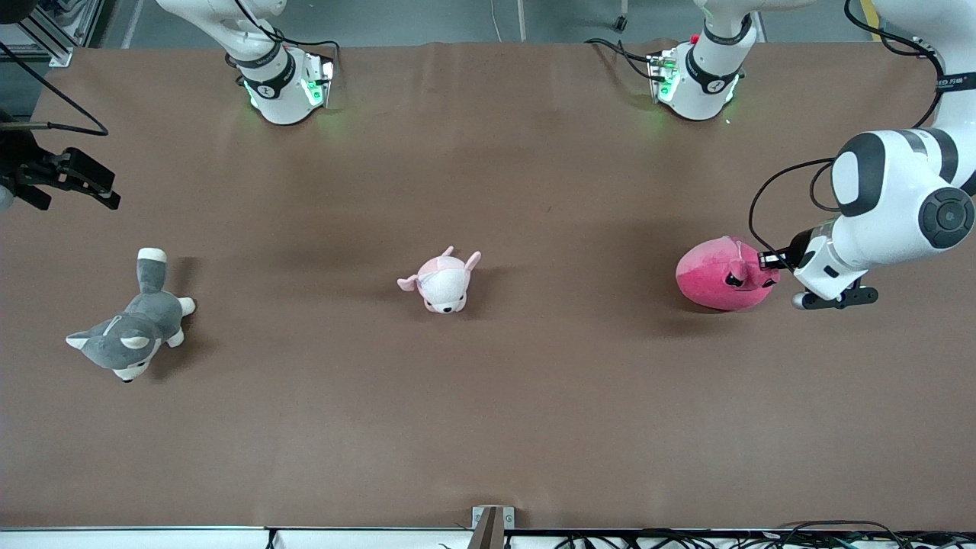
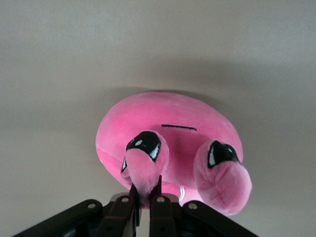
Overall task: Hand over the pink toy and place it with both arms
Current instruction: 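Reach the left gripper down and grasp the hot-pink plush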
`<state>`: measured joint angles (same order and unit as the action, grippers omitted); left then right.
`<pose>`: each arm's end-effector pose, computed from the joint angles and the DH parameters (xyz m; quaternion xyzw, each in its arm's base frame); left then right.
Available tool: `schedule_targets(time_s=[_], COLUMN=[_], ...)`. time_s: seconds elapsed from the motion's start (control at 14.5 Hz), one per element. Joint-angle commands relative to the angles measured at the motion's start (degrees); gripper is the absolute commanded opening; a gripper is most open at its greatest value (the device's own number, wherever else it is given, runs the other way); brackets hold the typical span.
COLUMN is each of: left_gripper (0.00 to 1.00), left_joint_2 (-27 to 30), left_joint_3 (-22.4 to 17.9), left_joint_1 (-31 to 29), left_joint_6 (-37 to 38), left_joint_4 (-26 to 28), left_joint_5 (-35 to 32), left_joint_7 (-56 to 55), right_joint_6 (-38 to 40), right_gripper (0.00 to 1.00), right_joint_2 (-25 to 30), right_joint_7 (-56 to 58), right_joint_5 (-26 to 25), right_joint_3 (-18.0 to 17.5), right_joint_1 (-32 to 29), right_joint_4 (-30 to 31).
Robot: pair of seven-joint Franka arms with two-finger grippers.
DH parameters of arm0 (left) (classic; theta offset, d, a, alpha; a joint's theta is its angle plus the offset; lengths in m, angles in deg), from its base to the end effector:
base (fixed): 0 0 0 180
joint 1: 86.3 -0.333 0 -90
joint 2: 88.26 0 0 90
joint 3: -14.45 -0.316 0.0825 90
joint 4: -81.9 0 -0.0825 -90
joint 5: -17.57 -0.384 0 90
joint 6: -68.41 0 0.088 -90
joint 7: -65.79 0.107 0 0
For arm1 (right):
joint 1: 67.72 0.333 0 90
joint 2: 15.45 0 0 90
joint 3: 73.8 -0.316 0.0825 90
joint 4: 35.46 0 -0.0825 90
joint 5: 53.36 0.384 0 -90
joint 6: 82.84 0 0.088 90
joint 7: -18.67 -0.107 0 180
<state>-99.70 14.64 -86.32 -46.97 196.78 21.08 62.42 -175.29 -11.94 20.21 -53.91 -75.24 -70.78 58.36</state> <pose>0.5679 -0.0053 0.3437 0.9941 0.0435 -0.0961 0.0237 0.5391 -0.0158 0.6302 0.9998 -0.0006 0.0185 0.0061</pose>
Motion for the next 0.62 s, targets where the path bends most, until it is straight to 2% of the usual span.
schedule_targets(time_s=[0.0, 0.28, 0.55], left_gripper=[0.0, 0.0, 0.0], left_joint_2=[-0.2, 4.0, 4.0], left_joint_3=[0.1, 4.0, 11.6], left_joint_1=[0.9, 1.3, 1.5], left_joint_6=[0.4, 5.1, 16.9], left_joint_4=[-2.3, -5.0, -17.5], left_joint_5=[-0.1, 0.0, 0.1], left_joint_7=[-2.0, -10.3, -23.0], right_joint_6=[1.3, 2.1, 2.2], right_gripper=[1.0, 1.0, 1.0], right_joint_2=[-2.0, -2.0, -2.0], right_joint_7=[0.5, -0.4, 0.1], right_joint_5=[-0.6, -0.2, 1.9], right_joint_3=[0.2, 0.1, 0.0], right_joint_1=[-0.4, 0.1, 0.0], right_joint_4=[-1.2, -1.2, -1.3])
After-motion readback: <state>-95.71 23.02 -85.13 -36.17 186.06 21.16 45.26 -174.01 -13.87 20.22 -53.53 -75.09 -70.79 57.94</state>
